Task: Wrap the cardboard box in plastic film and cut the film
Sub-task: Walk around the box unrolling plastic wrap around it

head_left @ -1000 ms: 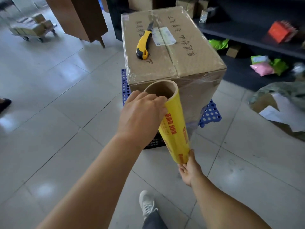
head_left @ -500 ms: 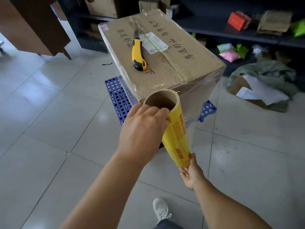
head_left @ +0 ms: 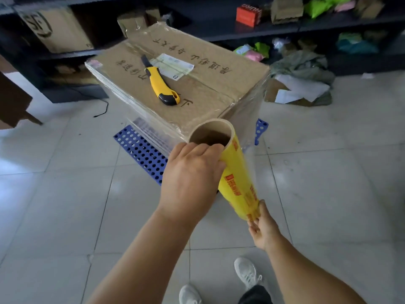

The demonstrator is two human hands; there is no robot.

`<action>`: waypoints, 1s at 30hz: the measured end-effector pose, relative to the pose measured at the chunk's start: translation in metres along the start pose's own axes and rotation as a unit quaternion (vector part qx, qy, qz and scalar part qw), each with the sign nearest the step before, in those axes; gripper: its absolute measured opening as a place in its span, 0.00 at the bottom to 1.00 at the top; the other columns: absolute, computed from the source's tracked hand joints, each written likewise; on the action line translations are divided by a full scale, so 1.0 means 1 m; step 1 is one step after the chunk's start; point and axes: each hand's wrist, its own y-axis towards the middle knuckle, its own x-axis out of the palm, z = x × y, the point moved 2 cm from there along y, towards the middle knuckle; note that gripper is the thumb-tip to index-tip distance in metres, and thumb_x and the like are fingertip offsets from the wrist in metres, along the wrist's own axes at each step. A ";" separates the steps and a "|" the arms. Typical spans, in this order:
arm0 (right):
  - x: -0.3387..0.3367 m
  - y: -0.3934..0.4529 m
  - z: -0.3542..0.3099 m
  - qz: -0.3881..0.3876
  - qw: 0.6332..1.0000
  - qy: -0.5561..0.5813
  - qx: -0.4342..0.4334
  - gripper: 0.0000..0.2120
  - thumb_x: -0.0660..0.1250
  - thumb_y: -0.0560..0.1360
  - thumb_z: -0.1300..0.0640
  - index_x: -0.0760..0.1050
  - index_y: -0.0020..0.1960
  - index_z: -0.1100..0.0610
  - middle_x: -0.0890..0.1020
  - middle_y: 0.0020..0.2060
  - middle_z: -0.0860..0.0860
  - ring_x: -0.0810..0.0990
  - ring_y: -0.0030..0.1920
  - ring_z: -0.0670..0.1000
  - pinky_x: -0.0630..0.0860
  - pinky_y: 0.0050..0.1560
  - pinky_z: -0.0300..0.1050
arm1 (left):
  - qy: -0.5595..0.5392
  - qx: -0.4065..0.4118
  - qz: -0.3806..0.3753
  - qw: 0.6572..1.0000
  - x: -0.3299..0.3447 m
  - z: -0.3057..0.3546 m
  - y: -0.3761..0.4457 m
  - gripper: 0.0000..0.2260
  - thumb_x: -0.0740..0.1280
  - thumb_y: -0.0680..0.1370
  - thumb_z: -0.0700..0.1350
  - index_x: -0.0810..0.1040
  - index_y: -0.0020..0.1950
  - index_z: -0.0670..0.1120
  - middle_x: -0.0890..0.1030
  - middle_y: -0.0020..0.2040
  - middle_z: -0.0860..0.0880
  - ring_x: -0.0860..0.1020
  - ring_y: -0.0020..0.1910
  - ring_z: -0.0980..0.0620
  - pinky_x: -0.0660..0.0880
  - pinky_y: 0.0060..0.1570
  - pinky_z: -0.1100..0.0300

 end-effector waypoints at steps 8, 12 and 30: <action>0.016 -0.011 0.033 -0.037 0.999 0.020 0.030 0.34 0.59 0.73 0.33 0.66 0.72 0.51 0.73 0.68 0.51 0.71 0.68 0.50 0.67 0.64 0.40 | 0.007 0.055 0.004 0.998 -0.013 -0.010 -0.003 0.04 0.69 0.70 0.42 0.80 0.41 0.43 0.78 0.31 0.47 0.75 0.33 0.44 0.66 0.43 0.55; 0.024 -0.013 0.043 -0.051 0.997 0.034 0.044 0.33 0.59 0.74 0.34 0.67 0.72 0.53 0.74 0.67 0.52 0.72 0.67 0.52 0.68 0.59 0.39 | 0.008 0.045 0.008 0.999 -0.018 -0.010 -0.005 0.08 0.68 0.69 0.44 0.81 0.46 0.43 0.80 0.33 0.47 0.76 0.34 0.44 0.65 0.44 0.56; 0.064 -0.043 0.105 0.039 0.989 0.146 -0.005 0.32 0.62 0.71 0.33 0.70 0.69 0.51 0.77 0.63 0.52 0.77 0.53 0.49 0.72 0.43 0.38 | 0.002 0.176 -0.043 0.984 -0.042 -0.054 -0.020 0.12 0.62 0.71 0.48 0.79 0.47 0.43 0.76 0.32 0.48 0.74 0.33 0.44 0.65 0.41 0.55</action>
